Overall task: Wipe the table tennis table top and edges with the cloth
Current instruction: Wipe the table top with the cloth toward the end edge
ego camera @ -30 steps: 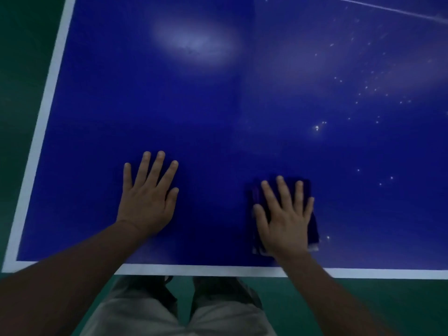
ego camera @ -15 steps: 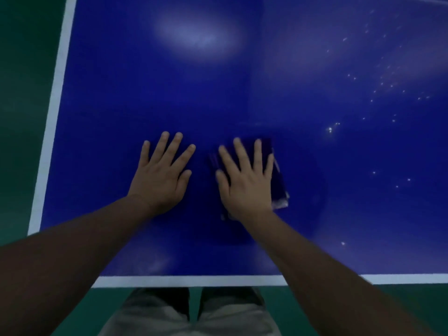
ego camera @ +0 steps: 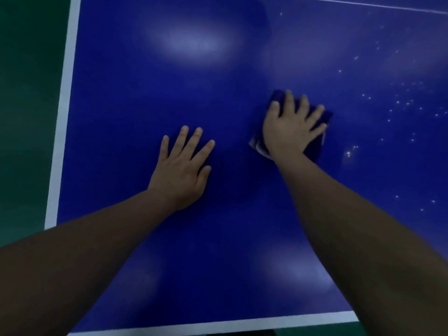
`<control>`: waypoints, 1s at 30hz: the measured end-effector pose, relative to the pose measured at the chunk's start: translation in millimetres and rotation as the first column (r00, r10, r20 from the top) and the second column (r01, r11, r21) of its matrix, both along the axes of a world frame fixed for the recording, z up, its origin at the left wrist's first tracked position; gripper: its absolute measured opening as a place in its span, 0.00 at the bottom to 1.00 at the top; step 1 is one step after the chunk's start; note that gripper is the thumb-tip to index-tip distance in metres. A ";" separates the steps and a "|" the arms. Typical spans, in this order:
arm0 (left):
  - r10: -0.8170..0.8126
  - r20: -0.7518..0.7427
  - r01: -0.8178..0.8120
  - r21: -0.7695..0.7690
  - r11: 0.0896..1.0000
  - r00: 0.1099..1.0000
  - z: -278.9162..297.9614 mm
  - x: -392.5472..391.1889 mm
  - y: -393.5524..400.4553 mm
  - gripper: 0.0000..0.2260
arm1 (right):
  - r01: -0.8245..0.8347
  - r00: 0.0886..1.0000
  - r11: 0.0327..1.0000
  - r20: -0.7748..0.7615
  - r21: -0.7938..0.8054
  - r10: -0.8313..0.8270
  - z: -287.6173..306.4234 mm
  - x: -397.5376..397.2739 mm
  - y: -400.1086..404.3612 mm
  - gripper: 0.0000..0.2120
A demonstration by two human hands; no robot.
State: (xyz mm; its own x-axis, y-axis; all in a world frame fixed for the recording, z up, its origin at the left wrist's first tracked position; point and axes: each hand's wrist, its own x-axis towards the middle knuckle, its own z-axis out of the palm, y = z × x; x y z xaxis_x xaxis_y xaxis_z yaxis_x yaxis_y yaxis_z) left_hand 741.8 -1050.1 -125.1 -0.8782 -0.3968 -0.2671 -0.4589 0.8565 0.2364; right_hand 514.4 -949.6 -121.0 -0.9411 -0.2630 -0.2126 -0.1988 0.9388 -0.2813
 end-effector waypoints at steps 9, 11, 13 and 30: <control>0.064 -0.033 -0.065 -0.024 0.998 0.997 -5.3 -33.1 -16.7 0.26 | -0.456 0.873 0.889 -0.175 0.041 0.456 -8.6 84.9 86.2 0.23; 0.082 -0.031 -0.083 -0.016 0.996 0.996 -3.3 -43.9 -19.6 0.26 | -0.425 0.883 0.905 -0.224 -0.008 0.413 -12.2 75.2 104.8 0.20; 0.094 -0.022 -0.094 -0.012 0.995 0.995 -2.6 -56.3 -22.2 0.26 | -0.349 0.908 0.933 -0.281 -0.089 0.312 -16.4 56.2 106.1 0.19; 0.235 -0.050 -0.237 -0.043 0.971 0.971 -5.1 -150.1 -49.6 0.27 | -0.600 0.795 0.798 -0.146 -0.050 0.588 -9.8 -39.6 22.3 0.22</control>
State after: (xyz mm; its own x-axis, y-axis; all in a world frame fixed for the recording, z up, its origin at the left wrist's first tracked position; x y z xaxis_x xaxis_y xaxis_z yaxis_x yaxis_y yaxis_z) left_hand 591.7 -1099.6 -130.1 -0.7688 -0.6055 -0.2057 -0.6393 0.7362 0.2222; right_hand 474.7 -927.3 -130.8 -0.6091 -0.7908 -0.0594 -0.7459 0.5968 -0.2958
